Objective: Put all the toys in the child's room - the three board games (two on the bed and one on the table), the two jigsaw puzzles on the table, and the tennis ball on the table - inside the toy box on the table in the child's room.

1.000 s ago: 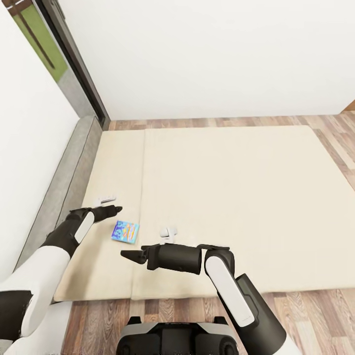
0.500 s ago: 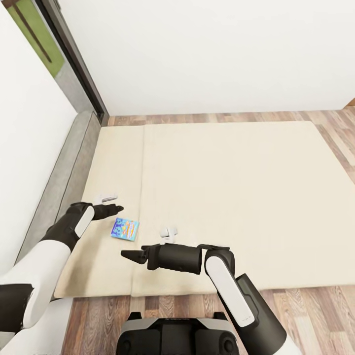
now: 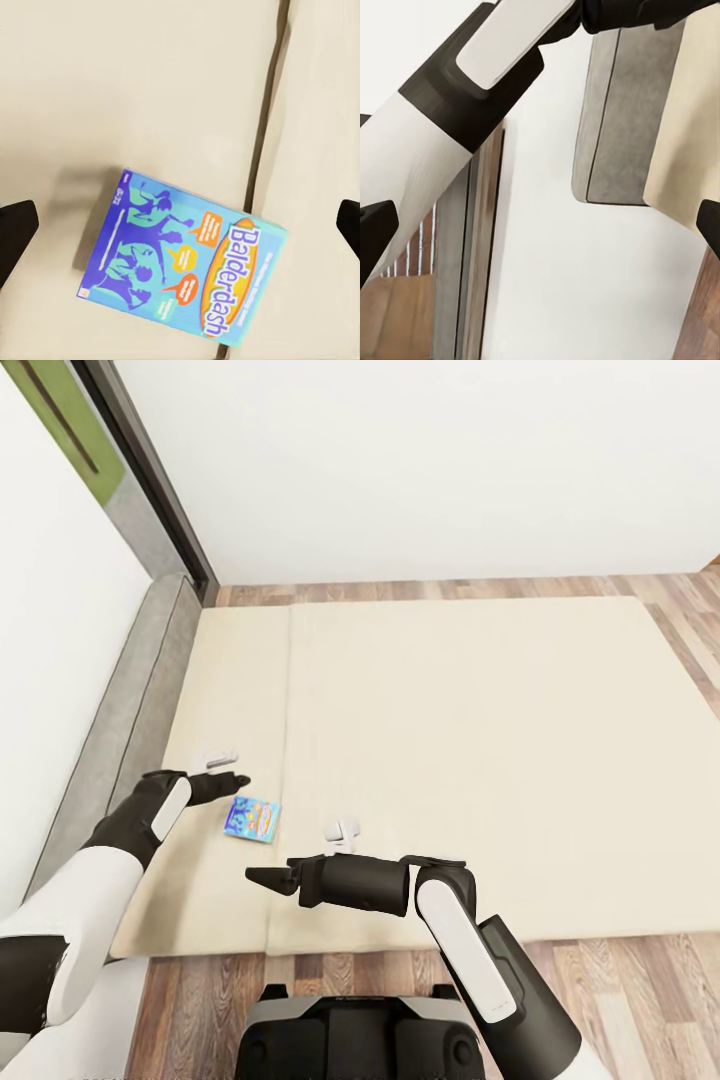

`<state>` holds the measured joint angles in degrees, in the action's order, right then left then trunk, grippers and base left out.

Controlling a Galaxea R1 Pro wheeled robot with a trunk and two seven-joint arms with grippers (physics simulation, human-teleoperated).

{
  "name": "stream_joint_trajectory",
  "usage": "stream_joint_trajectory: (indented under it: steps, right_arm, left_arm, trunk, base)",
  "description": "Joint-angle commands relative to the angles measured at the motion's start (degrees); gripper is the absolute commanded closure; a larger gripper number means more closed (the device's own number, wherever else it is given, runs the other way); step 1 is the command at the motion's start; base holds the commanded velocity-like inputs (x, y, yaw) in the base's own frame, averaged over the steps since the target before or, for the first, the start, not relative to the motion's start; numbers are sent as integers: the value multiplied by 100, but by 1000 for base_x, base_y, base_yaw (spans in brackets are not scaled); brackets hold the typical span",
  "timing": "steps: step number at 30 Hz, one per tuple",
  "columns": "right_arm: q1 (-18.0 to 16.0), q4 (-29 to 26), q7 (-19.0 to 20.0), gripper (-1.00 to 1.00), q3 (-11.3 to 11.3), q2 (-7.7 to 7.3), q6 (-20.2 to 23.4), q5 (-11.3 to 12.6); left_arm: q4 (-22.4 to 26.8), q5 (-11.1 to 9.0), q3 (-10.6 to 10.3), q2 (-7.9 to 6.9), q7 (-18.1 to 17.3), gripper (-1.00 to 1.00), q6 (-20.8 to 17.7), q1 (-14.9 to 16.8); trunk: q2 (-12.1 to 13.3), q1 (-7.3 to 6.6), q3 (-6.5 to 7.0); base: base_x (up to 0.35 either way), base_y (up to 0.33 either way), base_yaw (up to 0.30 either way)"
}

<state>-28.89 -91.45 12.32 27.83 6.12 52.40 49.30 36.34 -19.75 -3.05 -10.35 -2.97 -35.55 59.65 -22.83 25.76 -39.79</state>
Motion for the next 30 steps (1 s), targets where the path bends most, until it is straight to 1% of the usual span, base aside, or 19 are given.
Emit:
stream_joint_trajectory:
  steps: [1,9,20,30]
  right_arm:
    - [-3,-2,43,-100,-6,3,21,-44]
    - [-3,1,35,-100,-4,3,-6,-51]
    - [-3,-1,34,-100,2,3,-25,-52]
    - [-3,-2,33,-100,2,3,-28,-52]
  left_arm:
    - [5,2,-20,-4,-11,-100,18,2]
    - [5,-7,-20,-6,-11,-100,190,2]
    - [7,-26,-5,-31,-15,-100,231,2]
    - [7,-29,-3,-22,-19,-100,249,2]
  trunk:
    - [-9,3,-17]
    - [-9,3,-92]
    - [-9,3,-197]
    - [-9,3,-291]
  base:
    - [0,0,0]
    - [0,0,0]
    - [0,0,0]
    - [0,0,0]
